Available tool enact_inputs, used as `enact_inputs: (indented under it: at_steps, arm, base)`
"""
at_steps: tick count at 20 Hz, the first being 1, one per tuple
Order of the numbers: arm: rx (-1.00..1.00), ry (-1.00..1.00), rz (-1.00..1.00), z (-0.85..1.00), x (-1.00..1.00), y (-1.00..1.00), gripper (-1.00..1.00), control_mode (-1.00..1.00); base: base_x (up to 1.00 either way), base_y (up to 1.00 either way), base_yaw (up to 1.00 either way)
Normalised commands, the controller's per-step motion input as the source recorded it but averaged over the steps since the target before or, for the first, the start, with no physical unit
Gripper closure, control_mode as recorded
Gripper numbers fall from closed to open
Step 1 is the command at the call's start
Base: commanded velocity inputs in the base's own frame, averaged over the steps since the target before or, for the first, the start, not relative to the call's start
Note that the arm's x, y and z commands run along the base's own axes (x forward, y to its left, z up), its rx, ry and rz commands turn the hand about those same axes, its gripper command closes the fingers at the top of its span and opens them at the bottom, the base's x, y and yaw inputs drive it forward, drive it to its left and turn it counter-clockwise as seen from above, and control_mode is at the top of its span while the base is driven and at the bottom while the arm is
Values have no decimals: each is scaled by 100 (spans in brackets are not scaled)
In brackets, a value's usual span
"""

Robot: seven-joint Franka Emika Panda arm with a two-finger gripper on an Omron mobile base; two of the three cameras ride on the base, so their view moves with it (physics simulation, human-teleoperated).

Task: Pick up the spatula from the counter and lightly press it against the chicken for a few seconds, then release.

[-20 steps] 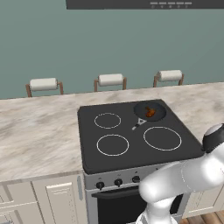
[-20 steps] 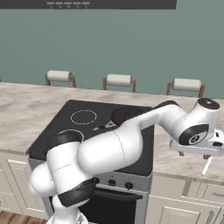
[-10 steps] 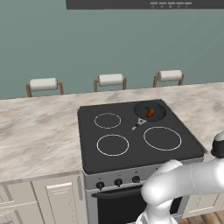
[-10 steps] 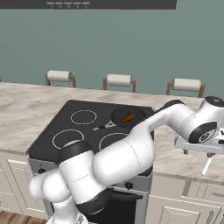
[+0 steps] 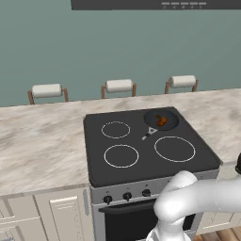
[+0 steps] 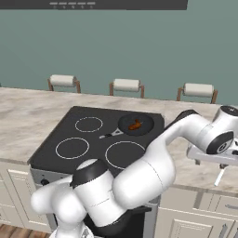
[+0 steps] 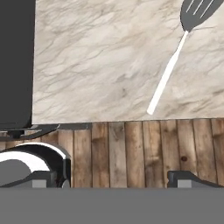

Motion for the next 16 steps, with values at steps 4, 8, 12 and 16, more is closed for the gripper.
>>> enact_inputs:
  at_steps: [4,8,12,16]
  arm:
    - [0,0,0,-31,9,0,-100,-100]
    - [-3,-1,0,-19,7,-1,-100,-100]
    - [-3,0,0,-16,7,-3,-100,-100]
    - [-2,0,0,-15,8,-3,-100,-100]
  base:
    - [0,0,0]
    - [0,0,0]
    - [0,0,0]
    - [0,0,0]
